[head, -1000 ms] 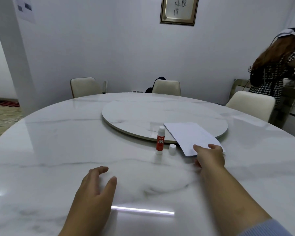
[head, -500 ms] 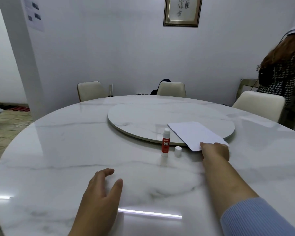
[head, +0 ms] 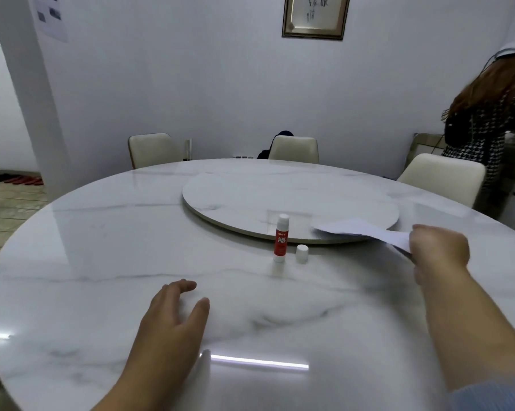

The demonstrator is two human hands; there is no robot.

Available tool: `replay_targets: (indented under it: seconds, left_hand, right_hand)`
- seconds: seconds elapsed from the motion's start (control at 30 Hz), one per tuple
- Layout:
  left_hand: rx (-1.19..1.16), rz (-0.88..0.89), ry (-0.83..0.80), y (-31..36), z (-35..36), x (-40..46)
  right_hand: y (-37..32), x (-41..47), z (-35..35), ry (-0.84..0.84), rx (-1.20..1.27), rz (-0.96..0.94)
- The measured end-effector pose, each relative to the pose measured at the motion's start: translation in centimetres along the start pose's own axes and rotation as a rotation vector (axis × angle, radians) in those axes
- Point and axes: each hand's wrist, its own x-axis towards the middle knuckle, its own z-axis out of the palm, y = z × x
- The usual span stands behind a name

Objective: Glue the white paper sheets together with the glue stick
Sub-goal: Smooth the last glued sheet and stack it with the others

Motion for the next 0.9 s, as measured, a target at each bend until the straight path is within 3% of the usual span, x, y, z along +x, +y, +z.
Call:
replay_targets:
  seconds: [0.13,0.2,0.3,0.37,0.47,0.57,0.63,0.77,0.9]
  left_hand:
    - [-0.027,0.092,-0.086,0.9,0.1,-0.5]
    - [-0.145,0.111,-0.227,2.1,0.6,-0.4]
    - [-0.490,-0.049,-0.573,5.0,2.1,-0.6]
    - [-0.699,-0.106,-0.694,6.1,3.1,-1.3]
    - [-0.958,-0.094,-0.754,6.5,3.9,-2.2]
    - [-1.165,0.012,-0.618,6.0,2.5,-1.8]
    - [-1.066,0.137,-0.472,5.5,1.0,-1.3]
    - [-0.644,0.401,-0.223,4.6,-1.1,-0.4]
    - [-0.293,0.493,-0.206,3.1,-1.1,-0.3]
  right_hand:
    - [-2.5,-1.7,-7.7,-0.164,-0.062,-0.211]
    - [-4.4,-4.3,-10.1,-0.381,0.018,-0.282]
    - [-6.5,-8.6,-12.1,-0.817,0.018,-0.412]
    - [-7.5,-11.2,-12.7,-1.046,-0.003,-0.507]
    - [-8.0,-13.4,-12.8,-1.195,0.082,-0.613]
    - [-6.6,-13.1,-12.4,-1.186,0.221,-0.592]
    - [-4.8,-12.6,-11.8,-1.149,0.248,-0.560]
    - [-0.3,-12.0,-9.5,-1.011,0.231,-0.485]
    - [3.9,-12.8,-7.2,-0.968,0.189,-0.445]
